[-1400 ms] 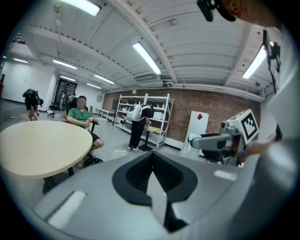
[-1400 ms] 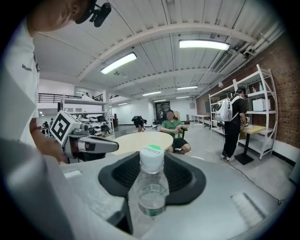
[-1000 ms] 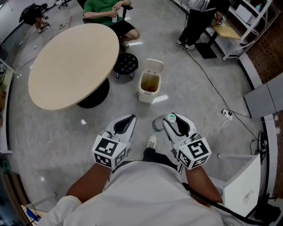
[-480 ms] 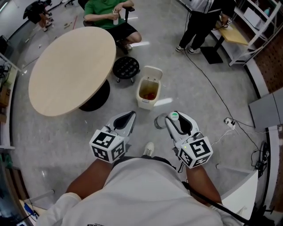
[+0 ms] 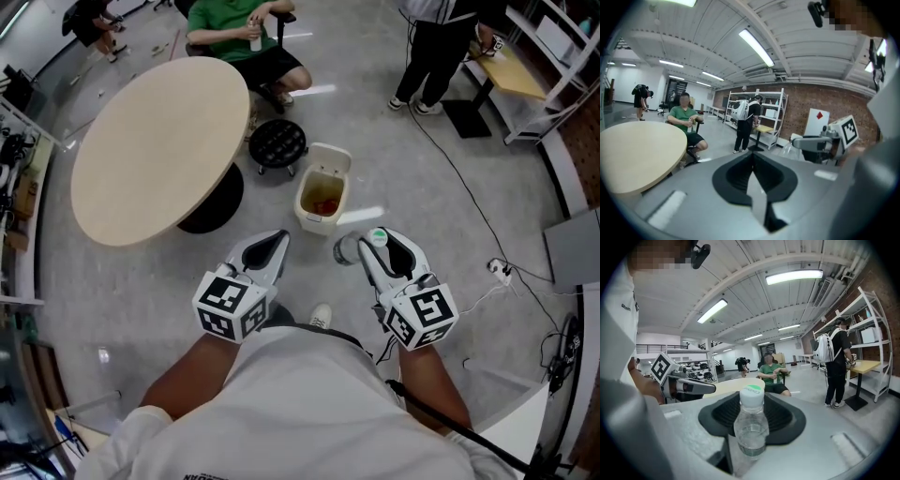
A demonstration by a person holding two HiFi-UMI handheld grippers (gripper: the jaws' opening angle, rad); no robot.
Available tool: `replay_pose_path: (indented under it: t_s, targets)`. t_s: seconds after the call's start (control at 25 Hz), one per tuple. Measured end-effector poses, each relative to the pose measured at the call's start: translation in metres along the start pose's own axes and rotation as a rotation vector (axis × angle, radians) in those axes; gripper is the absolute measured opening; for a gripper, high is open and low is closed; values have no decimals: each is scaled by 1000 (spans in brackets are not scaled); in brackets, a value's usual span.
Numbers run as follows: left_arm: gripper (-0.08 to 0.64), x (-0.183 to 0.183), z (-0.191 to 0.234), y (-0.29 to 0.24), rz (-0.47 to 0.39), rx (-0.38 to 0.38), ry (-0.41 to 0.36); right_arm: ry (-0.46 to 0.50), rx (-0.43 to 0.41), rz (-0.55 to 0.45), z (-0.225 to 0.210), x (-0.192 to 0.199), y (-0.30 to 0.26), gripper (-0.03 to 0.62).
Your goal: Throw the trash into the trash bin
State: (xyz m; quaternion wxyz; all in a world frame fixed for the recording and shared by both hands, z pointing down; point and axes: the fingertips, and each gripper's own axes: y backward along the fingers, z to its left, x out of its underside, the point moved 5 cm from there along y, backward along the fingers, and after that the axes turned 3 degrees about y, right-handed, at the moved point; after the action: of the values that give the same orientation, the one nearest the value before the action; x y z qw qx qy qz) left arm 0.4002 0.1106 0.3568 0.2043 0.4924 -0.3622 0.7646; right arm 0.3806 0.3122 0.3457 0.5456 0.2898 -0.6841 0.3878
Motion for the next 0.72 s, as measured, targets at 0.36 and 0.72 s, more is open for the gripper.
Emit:
replay_pose_path:
  t_s: [0.36,0.72]
  targets:
    - [8,-4,16,-17,14,-24,13,-10,-17,25,-15,9,-19,156]
    - [8,-16,30,-47,23,22,-25,5,6,52,-29,6,-43,156]
